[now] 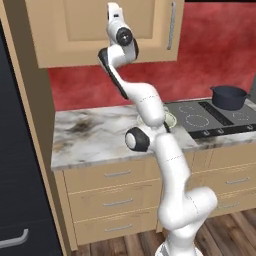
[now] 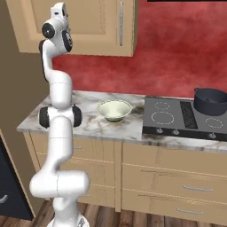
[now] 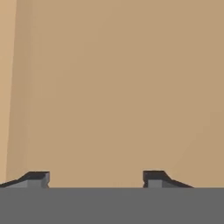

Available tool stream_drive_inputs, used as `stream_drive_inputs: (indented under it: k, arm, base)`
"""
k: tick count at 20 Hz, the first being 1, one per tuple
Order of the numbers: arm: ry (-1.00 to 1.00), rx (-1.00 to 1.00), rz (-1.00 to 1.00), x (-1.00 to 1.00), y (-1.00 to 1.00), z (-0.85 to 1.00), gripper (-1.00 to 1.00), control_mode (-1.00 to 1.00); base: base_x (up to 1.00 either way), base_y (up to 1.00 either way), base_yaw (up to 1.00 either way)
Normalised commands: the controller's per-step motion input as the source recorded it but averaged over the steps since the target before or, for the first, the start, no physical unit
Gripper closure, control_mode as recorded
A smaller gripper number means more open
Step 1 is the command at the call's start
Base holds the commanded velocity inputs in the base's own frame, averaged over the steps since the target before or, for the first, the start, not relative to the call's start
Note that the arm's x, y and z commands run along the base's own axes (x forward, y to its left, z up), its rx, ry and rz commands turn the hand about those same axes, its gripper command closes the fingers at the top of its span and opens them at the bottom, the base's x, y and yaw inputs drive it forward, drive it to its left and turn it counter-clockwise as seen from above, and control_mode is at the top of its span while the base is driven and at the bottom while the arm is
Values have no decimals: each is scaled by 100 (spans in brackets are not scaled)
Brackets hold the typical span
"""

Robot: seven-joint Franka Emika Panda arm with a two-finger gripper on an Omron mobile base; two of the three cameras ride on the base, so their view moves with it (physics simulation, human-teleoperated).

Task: Open the cabinet and move the ladle to the pot. Then close the cabinet.

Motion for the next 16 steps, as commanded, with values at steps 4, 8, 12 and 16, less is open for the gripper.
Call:
stream_drive_inputs:
  k: [4,8,12,16]
  arm:
    - [8,0,0,56,0,0,-100,-100]
    - [17,0,0,18,0,21,-100,-100]
    - [24,0,0,-10,0,13,-100,-100]
    - [9,0,0,-23,0,6,-100,-100]
  base:
    - [0,0,0]
    - [0,0,0]
    - [0,0,0]
    - [0,0,0]
